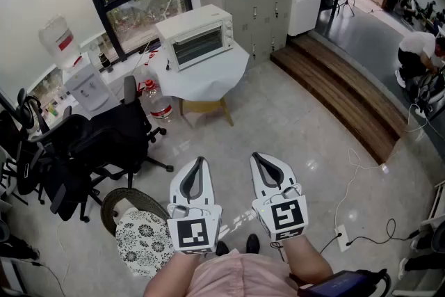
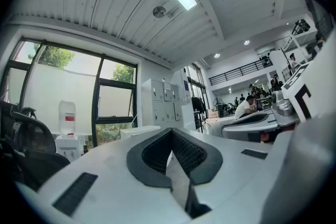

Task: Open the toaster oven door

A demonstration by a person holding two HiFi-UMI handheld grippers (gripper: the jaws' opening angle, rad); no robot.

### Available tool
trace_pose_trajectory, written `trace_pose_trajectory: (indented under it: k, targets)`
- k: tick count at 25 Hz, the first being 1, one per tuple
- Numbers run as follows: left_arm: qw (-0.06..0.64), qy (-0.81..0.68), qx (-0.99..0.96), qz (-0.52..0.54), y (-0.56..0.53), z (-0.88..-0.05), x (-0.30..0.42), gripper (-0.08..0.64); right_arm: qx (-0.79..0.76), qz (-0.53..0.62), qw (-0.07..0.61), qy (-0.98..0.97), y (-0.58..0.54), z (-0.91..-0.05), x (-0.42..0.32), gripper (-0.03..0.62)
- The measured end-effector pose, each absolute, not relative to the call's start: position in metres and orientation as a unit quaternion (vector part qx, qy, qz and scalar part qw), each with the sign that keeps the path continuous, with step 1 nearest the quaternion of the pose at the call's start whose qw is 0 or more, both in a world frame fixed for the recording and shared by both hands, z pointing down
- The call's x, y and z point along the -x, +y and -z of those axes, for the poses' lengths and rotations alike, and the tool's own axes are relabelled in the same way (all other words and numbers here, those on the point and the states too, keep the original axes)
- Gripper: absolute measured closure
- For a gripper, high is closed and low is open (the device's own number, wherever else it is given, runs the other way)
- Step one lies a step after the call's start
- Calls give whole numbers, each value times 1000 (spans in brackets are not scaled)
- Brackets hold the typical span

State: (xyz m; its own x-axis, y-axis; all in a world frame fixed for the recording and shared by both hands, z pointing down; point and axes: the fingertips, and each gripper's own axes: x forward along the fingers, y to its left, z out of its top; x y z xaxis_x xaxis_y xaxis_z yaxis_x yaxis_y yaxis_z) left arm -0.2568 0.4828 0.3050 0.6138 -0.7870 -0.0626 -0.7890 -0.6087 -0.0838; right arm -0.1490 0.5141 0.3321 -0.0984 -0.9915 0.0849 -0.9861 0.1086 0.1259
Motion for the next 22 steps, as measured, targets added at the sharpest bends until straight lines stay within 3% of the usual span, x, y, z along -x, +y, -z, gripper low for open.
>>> trace_pose_trajectory:
  k: [4,8,22]
  targets:
    - [71,436,897,1,481,-308,248,548,-670,18,68,-739,513,-333,138,591]
    - [48,446,894,-6,483,-311,241,548,-670,3,52,-741,516,-336,124,591]
    - [48,472,880,29,483,-336,200,548,-645,-21,73,-760,510,-364,71,583]
